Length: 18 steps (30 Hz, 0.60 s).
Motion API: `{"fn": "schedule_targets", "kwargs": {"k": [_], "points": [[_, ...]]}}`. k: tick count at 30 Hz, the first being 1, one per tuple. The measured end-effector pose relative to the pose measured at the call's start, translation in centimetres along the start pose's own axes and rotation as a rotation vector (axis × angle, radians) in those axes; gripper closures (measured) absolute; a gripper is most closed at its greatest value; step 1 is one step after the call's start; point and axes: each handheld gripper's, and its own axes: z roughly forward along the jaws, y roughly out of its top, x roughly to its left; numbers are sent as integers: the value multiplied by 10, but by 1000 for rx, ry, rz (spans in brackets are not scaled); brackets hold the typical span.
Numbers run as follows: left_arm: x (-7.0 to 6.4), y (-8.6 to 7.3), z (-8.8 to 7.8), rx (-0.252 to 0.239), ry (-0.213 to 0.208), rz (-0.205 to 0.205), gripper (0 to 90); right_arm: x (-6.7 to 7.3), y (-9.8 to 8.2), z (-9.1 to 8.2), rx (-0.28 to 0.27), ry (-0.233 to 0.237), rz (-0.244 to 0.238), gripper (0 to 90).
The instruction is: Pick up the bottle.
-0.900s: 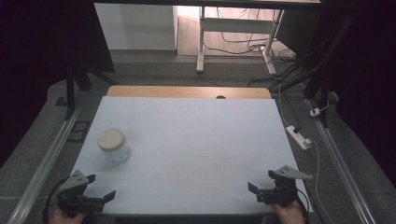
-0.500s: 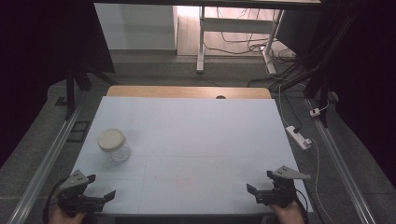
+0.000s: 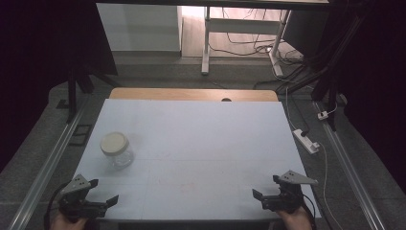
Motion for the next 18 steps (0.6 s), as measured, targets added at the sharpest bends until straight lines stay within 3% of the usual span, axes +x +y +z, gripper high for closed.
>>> {"fn": "schedule_targets", "kwargs": {"k": [18], "points": [[-1, 5, -2, -45, 41, 38, 0, 1, 0, 1, 6, -11, -9, 0]]}}
